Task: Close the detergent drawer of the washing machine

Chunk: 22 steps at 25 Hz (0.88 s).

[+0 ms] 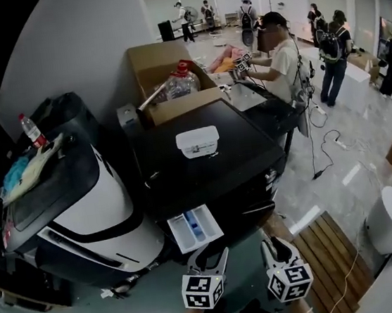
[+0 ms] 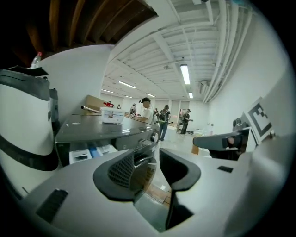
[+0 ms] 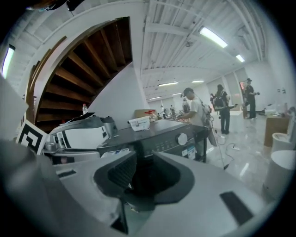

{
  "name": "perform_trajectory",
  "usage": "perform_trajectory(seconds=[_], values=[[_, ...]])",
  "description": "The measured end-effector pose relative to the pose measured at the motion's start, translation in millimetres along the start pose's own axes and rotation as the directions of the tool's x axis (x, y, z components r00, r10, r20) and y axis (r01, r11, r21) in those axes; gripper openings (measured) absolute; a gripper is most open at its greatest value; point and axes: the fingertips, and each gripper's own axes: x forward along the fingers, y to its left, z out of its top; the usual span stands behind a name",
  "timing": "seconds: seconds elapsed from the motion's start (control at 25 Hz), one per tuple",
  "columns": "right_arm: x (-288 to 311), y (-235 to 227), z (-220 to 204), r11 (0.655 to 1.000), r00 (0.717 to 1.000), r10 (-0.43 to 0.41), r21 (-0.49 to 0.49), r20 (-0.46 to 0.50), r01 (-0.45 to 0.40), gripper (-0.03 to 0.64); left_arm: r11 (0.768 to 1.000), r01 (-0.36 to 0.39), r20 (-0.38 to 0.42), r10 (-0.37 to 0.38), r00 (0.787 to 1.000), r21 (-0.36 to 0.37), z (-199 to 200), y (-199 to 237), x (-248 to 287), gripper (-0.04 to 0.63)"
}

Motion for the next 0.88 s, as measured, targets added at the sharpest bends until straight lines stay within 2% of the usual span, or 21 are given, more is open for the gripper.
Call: perform_trajectory(seconds=[0.24,0.44,0.68,0.88], values=[[26,36,-5,0.986,0.987,0.152,-0.06,-0.055,-0.155,0.098,0.985,-0.167,0.009,0.168,0.986,-0.052,-10,38,-32,0.163],[35,57,-23,0.964,0.962,0.238,-0.09,-0.13,-0.251,0.098,0.953,-0.284,-0.015,0.284,0.959,-0.105,-29,56,-61,0.163],[44,73,-41,0.945,0.939,0.284,-0.109,-0.194,-0.309,0.098,0.926,-0.351,-0.047,0.348,0.936,-0.142,-49,65,-82,0.162],[56,75,-58,0.94,0.928,0.285,-0.12,-0.241,-0.319,0.098,0.906,-0.386,-0.08,0.378,0.922,-0.173,-69,72,-91,0.163]])
